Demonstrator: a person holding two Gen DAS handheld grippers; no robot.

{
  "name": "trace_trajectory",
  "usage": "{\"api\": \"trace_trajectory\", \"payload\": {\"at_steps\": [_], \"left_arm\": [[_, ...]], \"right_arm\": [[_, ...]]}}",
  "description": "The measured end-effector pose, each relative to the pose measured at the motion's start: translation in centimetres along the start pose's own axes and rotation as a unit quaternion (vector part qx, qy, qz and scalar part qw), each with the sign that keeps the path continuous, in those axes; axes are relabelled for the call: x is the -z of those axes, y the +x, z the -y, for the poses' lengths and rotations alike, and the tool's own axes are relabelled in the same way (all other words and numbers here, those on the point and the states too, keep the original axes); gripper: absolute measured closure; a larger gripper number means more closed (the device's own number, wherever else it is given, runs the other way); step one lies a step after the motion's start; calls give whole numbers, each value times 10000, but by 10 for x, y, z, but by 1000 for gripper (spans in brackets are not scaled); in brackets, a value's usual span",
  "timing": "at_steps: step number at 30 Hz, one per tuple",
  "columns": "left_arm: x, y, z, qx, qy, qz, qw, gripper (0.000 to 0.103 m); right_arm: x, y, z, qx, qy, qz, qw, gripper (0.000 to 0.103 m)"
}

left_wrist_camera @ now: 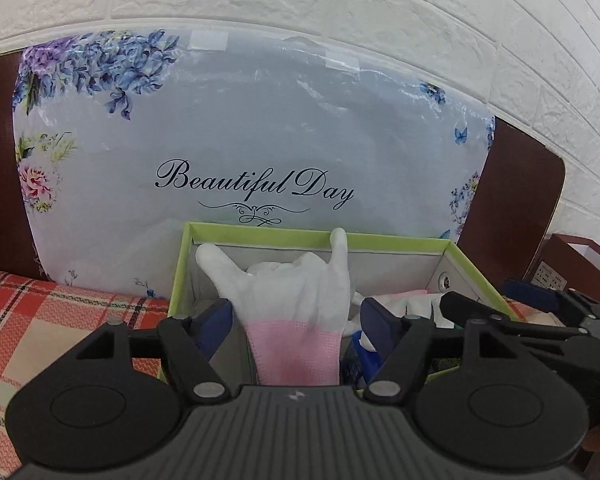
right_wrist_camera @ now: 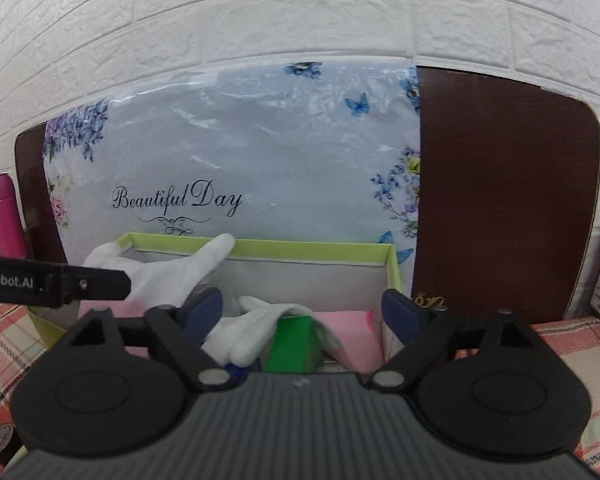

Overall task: Organize objects
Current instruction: 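Lower both gloves into the lime-green box and open both grippers, then grasp the yellow medicine box with the left gripper while the right reaches the blue box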

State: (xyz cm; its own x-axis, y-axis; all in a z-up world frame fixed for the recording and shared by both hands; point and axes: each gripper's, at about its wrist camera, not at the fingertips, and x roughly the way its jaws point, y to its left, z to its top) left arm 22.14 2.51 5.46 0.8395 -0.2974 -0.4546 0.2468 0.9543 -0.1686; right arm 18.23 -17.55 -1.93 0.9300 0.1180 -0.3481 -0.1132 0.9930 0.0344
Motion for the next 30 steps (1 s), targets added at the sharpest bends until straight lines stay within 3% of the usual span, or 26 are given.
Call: {"api": "trace_trajectory", "payload": {"at_steps": [2, 5, 10, 14, 23, 30], "left_arm": [[-1, -7, 2, -5, -59, 23, 10000, 29], [-2, -26, 7, -63, -111, 186, 9997, 25], [3, -69, 21, -328, -124, 398, 9986, 21], [19, -97, 32, -421, -45, 250, 9988, 19], [73, -130, 38, -495, -354, -193, 9980, 19], [102, -129, 46, -372, -456, -464, 9972, 19]], "right_arm": [[-4, -5, 2, 16, -6, 31, 10000, 11], [-11, -23, 4, -27, 123, 181, 9998, 0], [-16, -64, 4, -10, 226, 418, 9989, 0], [-12, -97, 4, -137, 328, 459, 9983, 0], [15, -163, 0, -129, 332, 477, 9982, 0], [54, -182, -3, -81, 443, 26, 9990, 0]]}}
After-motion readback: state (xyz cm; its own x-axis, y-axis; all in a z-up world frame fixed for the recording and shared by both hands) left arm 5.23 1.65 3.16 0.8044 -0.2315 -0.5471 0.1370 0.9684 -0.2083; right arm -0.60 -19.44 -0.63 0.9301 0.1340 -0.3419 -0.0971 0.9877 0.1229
